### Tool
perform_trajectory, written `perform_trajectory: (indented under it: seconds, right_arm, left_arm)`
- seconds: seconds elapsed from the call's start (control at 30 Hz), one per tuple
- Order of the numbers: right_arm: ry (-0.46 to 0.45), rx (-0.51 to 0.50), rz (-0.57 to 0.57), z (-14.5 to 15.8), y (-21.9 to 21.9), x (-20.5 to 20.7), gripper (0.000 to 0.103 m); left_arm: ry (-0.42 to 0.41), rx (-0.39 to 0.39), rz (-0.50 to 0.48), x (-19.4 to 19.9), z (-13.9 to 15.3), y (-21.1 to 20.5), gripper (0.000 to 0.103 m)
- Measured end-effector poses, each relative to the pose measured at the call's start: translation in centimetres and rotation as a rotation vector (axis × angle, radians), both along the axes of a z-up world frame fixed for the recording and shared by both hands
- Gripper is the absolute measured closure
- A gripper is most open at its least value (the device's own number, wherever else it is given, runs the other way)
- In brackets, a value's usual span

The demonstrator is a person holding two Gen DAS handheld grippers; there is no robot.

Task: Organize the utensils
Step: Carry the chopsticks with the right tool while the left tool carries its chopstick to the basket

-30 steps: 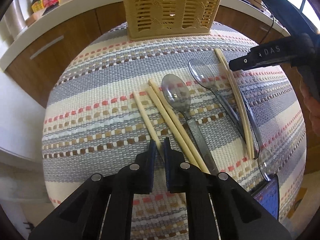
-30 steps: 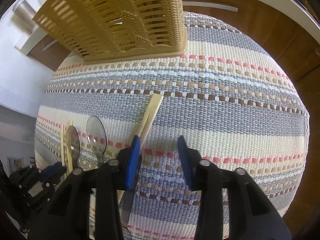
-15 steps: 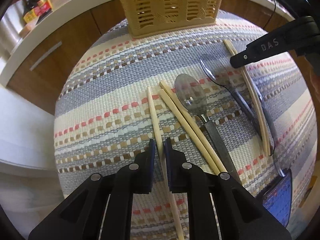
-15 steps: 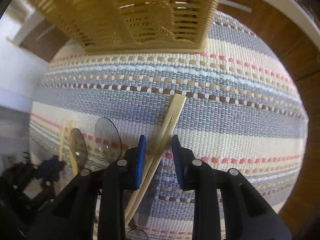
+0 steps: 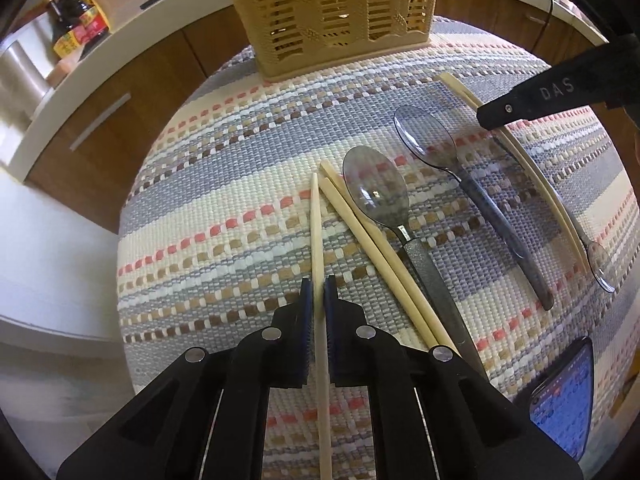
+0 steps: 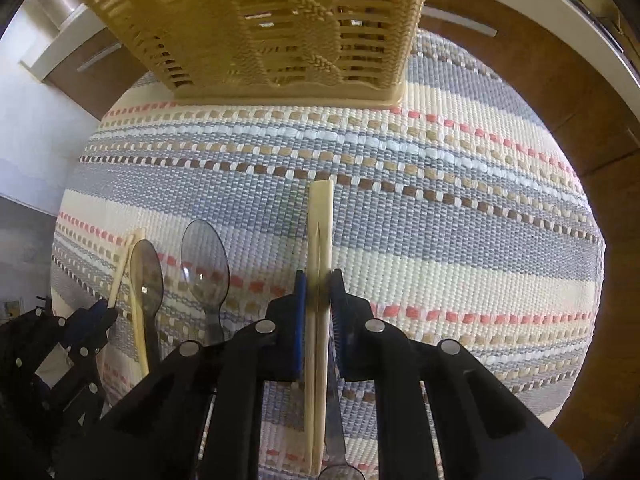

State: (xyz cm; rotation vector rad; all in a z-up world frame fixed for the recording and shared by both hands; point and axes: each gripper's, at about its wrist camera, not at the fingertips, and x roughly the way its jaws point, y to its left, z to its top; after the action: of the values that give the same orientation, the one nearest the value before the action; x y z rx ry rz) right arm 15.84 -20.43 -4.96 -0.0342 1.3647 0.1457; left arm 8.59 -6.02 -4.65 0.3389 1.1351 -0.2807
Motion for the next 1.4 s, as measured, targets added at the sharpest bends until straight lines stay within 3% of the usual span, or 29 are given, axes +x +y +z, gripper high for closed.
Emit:
perform_trajectory:
  seconds: [0.2,0.37,0.6,0.8,1.4]
  right_arm:
    - [-0.052,0.096,0.043,1.8,-2.2,-1.9,0.093]
    - [-0.18,0.186,0.14,4.8,-3.6,-5.0,0.093]
    - [-0.416,0.329,0.281,9.0,-5.1,-11.2,0.093]
    - [-0.532,0.413,0.306,9.6,-5.6,-14.7,0.093]
    - [-0.747,0.466,0.258,16.5,-7.4,-13.2,0.093]
  left_arm:
    - [-0.075,-0.102,0.012,-1.5,2.0,1.1,0.099]
    - [-0.193,-0.253,0.027,-4.4,4.8,2.3,0.099]
    - [-0.32,-0.385,0.013,-6.2,7.7,2.4,0.099]
    - [-0.421,-0.487,-0.014,-8.4,10.0,2.3,0.099]
    - [-0.653,-0.671,-0.047,-7.6,16.6,2.0,0.099]
